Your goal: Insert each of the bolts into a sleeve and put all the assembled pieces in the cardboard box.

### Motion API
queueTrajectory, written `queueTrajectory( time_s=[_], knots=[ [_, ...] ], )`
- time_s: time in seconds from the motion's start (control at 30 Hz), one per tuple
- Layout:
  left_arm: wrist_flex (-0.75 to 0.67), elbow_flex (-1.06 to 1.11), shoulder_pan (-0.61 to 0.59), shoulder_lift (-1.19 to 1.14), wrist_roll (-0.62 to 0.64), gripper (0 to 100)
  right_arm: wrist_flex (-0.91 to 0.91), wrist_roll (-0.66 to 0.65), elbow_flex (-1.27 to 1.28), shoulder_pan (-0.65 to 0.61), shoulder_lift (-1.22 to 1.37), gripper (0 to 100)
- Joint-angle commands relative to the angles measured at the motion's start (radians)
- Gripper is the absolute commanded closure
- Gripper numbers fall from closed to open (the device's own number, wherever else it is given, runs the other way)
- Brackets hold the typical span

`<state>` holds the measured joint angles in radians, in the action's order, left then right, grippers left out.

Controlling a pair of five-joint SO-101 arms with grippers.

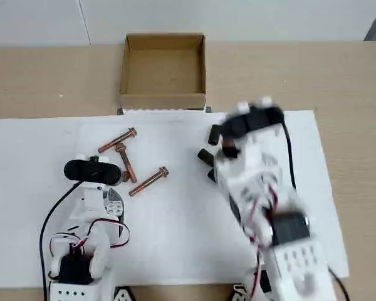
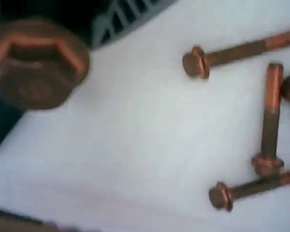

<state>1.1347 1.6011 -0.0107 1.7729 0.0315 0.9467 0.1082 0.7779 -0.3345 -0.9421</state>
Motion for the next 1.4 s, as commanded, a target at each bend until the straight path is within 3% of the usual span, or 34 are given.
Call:
queueTrajectory(
  time_s=[0.0, 0.13, 0.77, 0.9, 1.07, 1.37],
  knots=[
    [0.000, -0.004, -0.005, 0.011, -0.005, 100, -0.056, 0.006, -0.296, 0.007, 0.283, 99.5],
    [0.000, -0.004, -0.005, 0.011, -0.005, 100, -0.084, -0.006, -0.529, 0.007, 0.524, 99.5],
    [0.000, -0.004, 0.000, 0.011, -0.005, 100, -0.395, -0.399, -1.335, 0.004, 1.445, 99.5],
    [0.000, -0.004, 0.000, 0.011, -0.005, 100, -0.404, -0.462, -1.409, -0.001, 1.552, 97.6],
    [0.002, -0.004, 0.000, 0.011, -0.005, 100, -0.395, -0.465, -1.450, -0.001, 1.616, 83.8],
    [0.002, -0.004, 0.000, 0.011, -0.005, 100, -0.323, -0.465, -1.453, -0.007, 1.613, 83.8]
  ],
)
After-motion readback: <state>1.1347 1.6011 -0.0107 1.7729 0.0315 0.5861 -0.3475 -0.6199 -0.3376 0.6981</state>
